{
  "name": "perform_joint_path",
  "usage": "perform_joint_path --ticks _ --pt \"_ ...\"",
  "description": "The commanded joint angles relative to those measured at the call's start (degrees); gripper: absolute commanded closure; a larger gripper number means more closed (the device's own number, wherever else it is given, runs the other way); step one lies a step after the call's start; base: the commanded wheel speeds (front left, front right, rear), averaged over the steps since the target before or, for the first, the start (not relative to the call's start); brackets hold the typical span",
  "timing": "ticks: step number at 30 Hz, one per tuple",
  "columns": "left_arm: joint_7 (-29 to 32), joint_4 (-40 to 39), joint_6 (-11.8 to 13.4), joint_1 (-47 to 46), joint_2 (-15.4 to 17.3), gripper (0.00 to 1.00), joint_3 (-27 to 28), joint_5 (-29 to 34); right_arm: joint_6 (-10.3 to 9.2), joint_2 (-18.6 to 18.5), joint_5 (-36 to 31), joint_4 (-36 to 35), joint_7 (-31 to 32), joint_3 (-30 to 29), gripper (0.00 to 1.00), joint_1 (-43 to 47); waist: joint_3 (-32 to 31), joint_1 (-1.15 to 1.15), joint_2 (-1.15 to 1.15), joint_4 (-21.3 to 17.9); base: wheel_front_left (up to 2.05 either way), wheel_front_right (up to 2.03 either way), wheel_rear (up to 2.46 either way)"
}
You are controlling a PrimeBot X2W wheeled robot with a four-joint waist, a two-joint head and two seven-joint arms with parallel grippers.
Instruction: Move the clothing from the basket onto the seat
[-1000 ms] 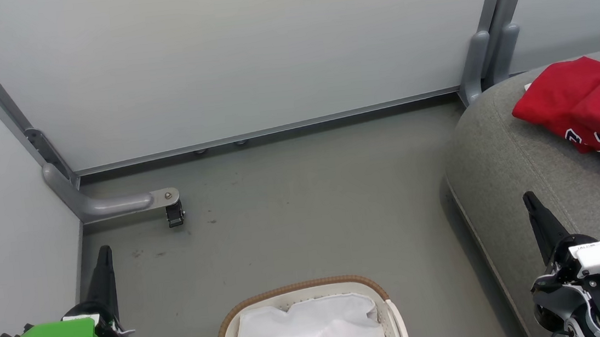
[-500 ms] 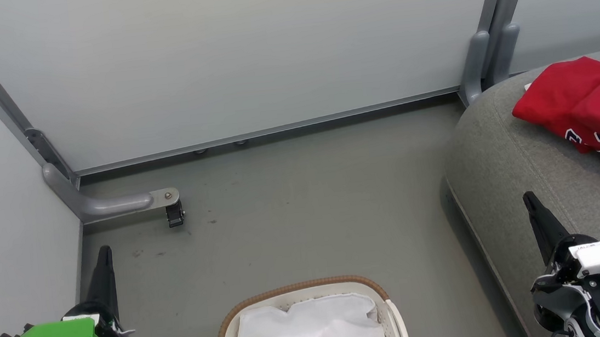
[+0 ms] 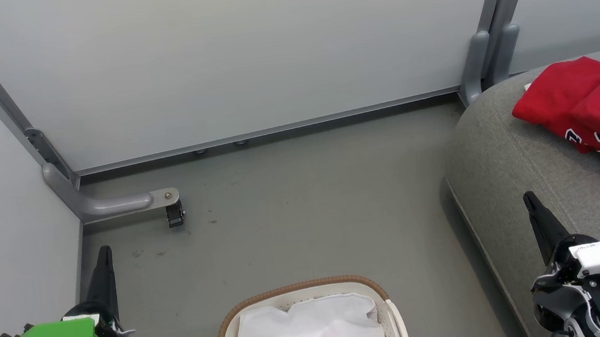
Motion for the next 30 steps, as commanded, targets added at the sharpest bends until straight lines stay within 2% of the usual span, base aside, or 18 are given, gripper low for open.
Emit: perform_joint_path --ticks 1,30 --pt "0.25 -0.08 -0.29 -0.65 0.38 1.0 0.14 -0.19 -0.01 -0.14 0.1 -0.19 0.17 -0.15 1.0 0.62 0.0 0.0 0.0 0.0 0.0 0.0 0.0" --pt "0.24 -0.08 -0.29 -0.65 0.38 1.0 0.14 -0.19 -0.01 -0.13 0.07 -0.19 0.2 -0.17 1.0 0.62 0.0 0.0 0.0 0.0 0.0 0.0 0.0"
